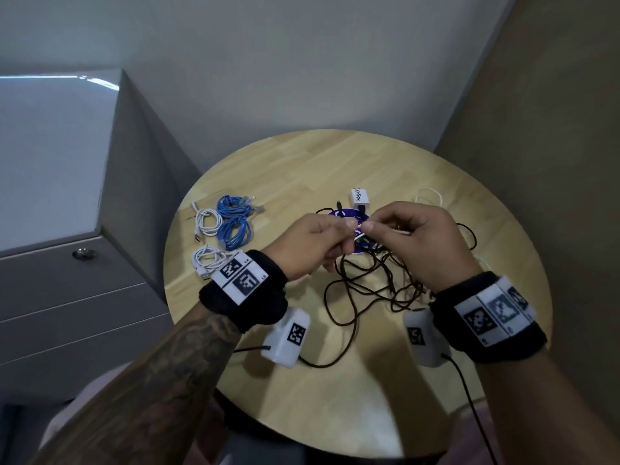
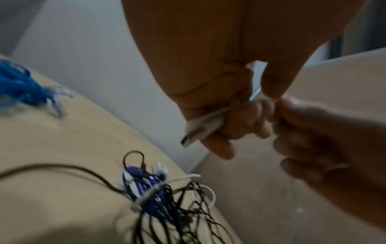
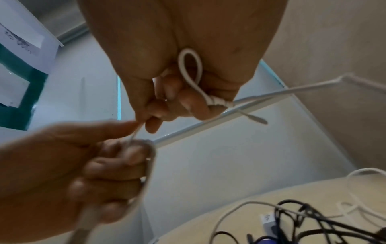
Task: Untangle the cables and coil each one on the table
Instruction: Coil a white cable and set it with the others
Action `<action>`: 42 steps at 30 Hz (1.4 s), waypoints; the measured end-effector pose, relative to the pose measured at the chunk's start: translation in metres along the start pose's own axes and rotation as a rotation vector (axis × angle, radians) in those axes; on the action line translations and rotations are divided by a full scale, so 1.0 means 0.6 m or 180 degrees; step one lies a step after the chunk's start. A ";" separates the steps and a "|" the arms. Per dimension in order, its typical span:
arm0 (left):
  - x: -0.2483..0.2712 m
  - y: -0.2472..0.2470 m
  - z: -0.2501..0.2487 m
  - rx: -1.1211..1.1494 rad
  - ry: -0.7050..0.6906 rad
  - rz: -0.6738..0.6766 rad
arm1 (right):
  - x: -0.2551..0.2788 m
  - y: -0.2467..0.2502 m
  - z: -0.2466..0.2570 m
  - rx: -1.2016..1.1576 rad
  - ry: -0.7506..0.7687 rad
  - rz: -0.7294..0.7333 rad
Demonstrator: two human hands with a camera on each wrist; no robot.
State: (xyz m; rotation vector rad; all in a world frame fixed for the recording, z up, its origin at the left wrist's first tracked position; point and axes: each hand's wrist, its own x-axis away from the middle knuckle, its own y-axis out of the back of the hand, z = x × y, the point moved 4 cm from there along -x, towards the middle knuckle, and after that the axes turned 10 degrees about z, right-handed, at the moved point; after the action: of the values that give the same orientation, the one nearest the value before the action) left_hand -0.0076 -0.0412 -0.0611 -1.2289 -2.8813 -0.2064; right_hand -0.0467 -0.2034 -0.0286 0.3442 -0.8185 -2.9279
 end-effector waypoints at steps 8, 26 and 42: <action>0.012 0.075 -0.011 0.3493 -0.0322 -0.0342 | 0.001 0.003 -0.058 -0.0168 -0.0796 0.0549; 0.008 0.098 0.011 -0.0208 -0.0419 -0.1424 | 0.018 -0.074 0.032 0.0468 0.0296 0.0724; 0.003 0.063 -0.010 0.4035 -0.0650 -0.0197 | -0.005 -0.082 -0.050 -0.0516 -0.0481 0.0653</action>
State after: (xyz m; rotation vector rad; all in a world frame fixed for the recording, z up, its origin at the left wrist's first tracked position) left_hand 0.0179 -0.0150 -0.0508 -0.8436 -2.2638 1.5205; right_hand -0.0377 -0.1760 -0.0789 0.0250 -0.5870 -2.8260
